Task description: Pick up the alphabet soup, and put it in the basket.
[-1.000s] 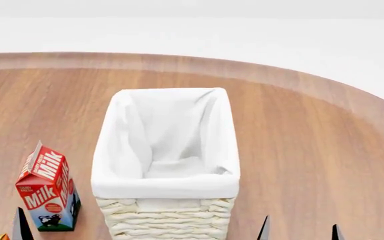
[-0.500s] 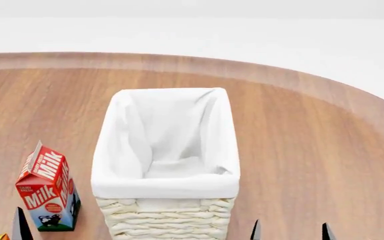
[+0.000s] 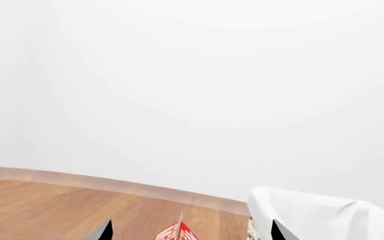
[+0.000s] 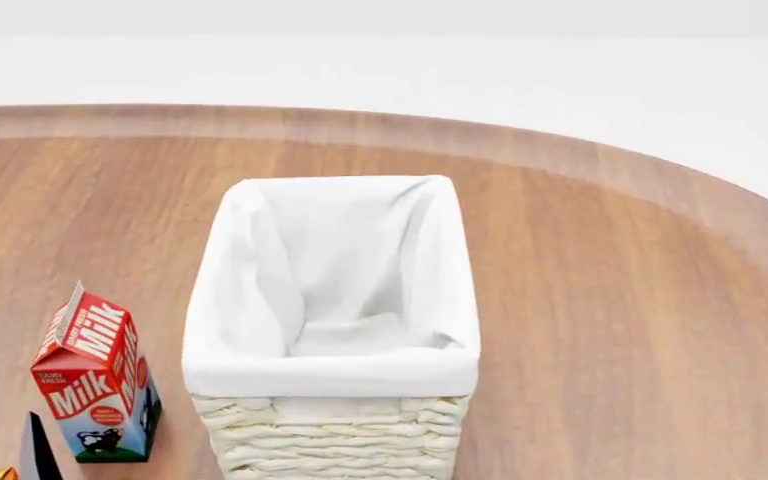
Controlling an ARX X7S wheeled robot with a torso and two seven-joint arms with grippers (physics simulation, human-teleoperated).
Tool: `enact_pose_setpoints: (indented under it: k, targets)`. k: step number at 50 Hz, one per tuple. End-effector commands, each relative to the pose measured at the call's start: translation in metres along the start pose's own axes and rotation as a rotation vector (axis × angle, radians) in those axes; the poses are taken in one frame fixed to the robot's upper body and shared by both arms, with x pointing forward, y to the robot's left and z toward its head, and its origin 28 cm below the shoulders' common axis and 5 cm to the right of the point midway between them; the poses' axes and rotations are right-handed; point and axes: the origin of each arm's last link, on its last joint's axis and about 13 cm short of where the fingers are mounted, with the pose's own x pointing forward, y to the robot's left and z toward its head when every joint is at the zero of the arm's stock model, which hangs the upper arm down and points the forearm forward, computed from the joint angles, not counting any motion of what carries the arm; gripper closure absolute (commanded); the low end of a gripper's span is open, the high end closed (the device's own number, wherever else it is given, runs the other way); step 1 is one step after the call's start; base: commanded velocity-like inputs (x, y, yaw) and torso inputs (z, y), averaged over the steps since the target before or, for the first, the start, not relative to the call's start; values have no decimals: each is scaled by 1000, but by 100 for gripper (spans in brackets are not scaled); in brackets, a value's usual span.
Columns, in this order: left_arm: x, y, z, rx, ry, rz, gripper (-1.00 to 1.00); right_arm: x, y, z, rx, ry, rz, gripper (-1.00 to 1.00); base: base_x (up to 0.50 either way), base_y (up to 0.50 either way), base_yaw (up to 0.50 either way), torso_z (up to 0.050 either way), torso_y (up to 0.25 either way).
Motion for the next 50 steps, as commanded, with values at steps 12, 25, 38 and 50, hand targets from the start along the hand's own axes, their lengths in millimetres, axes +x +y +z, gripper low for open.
enact_pose_setpoints:
  k: [12, 25, 38, 50]
  targets:
    - [-3, -1, 1, 5, 1, -5, -100, -19, 13, -1, 72, 56, 347, -100, 0, 0, 0, 0, 0]
    - [-2, 0, 1, 5, -2, -2, -100, -21, 17, -3, 58, 81, 411, -100, 0, 0, 0, 0, 0]
    - [-1, 0, 2, 2, -8, 2, -100, -25, 21, -7, 20, 119, 472, -100, 0, 0, 0, 0, 0]
    - [-2, 0, 2, 0, -9, 1, -100, -29, 26, -10, -12, 142, 529, -100, 0, 0, 0, 0, 0]
